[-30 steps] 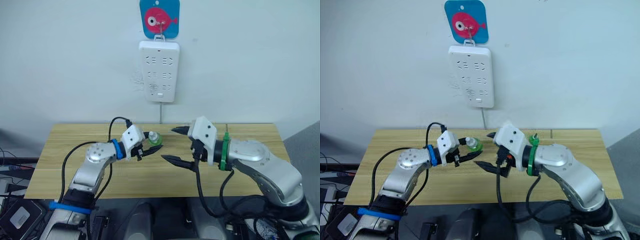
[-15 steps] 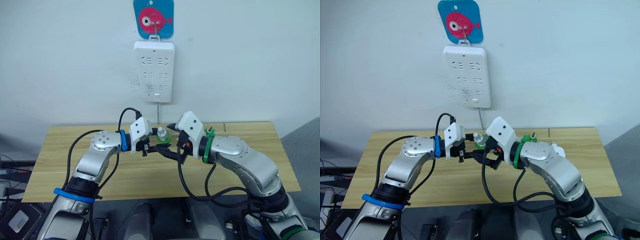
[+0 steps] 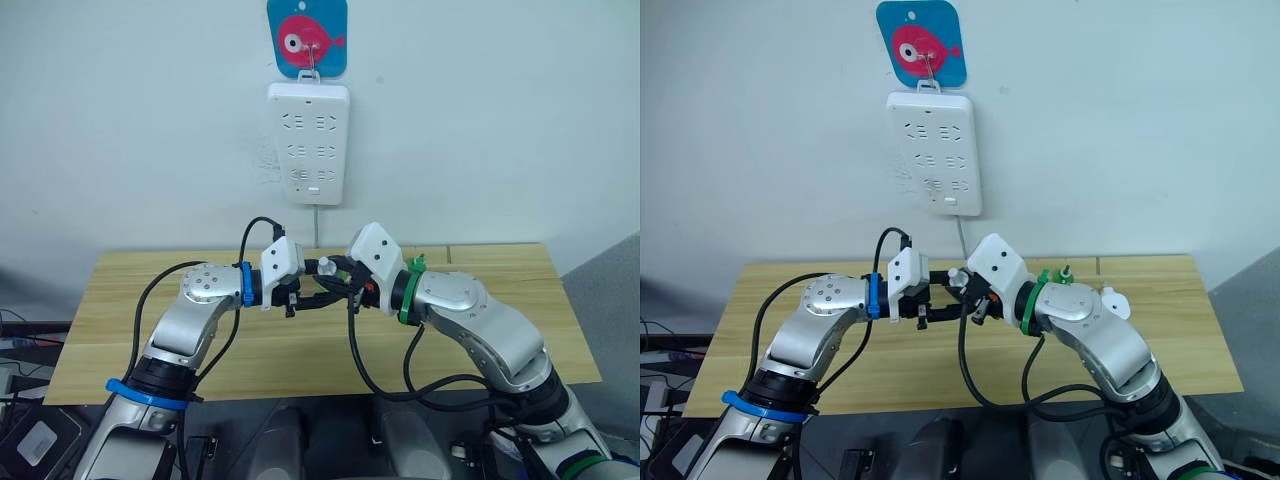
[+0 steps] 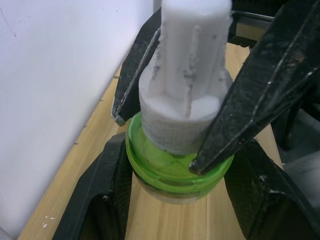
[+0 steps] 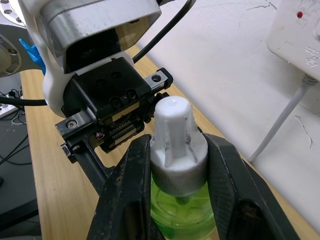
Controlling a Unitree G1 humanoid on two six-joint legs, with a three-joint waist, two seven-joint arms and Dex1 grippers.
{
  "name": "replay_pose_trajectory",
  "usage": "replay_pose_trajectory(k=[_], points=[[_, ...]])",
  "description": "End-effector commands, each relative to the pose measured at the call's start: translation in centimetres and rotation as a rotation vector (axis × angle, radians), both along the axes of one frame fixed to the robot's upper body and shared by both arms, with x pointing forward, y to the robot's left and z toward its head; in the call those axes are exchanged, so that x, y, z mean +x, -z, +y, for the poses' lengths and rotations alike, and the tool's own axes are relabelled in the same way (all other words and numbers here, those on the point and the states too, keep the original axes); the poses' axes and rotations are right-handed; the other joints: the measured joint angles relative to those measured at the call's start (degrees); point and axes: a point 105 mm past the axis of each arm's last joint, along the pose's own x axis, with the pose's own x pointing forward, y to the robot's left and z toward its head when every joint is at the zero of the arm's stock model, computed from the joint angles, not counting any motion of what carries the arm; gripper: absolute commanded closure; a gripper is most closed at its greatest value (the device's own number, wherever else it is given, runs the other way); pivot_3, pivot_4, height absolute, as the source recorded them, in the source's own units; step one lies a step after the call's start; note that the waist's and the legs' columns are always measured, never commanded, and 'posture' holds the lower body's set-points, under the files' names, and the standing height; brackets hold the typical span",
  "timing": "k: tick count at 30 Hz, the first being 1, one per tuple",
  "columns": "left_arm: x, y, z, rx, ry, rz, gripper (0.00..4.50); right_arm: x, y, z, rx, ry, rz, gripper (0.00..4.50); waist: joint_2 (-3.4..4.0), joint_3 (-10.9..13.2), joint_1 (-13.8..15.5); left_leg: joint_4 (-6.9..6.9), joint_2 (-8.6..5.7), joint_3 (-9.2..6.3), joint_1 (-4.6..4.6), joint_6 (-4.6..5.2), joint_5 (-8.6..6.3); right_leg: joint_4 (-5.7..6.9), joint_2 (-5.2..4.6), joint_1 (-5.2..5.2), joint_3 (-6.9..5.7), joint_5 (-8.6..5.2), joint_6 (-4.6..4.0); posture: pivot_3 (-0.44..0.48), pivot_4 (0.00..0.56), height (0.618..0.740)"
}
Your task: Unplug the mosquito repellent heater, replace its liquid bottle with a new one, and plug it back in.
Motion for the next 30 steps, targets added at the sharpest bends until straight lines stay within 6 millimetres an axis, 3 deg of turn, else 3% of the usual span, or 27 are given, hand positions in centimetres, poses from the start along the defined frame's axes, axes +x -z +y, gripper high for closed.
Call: replay_pose_trajectory(k=[1,3,10,30], points=[[-1.0,-2.0,-0.5,-0.104,0.052,0.005,2.28,-0.3,-1.1,0.0,0.042,-0.005,-0.043,3.37,0.0,0.0,-0.02,0.0,0.0,0.0,0.0,0.0,0.0,0.0,0.0,0.0,0.0,0.0,0.0,-0.145,0.192,0.74],[-0.8,-2.4,-0.2,-0.14,0.041,0.031,2.28,-0.3,-1.4,-0.2,0.057,-0.001,-0.042,3.37,0.0,-0.01,-0.04,0.0,0.0,0.0,0.0,0.0,0.0,0.01,0.0,0.0,-0.01,0.0,0.0,-0.148,0.189,0.74],[0.0,-2.7,0.3,-0.176,-0.016,0.065,0.06,-0.3,-1.9,-0.8,0.099,0.022,-0.028,3.37,0.0,-0.1,-0.05,0.04,-0.01,0.01,0.0,-0.02,0.01,0.04,0.0,0.0,0.01,0.01,0.0,-0.148,0.189,0.74],[-0.7,-1.7,-0.6,-0.144,0.046,0.085,0.02,-0.7,-2.5,-1.0,0.154,0.031,0.017,3.37,0.01,-1.1,-0.17,0.06,-0.01,0.05,0.02,0.0,0.01,0.09,0.0,0.0,0.05,0.02,-0.01,-0.167,0.181,0.74]])
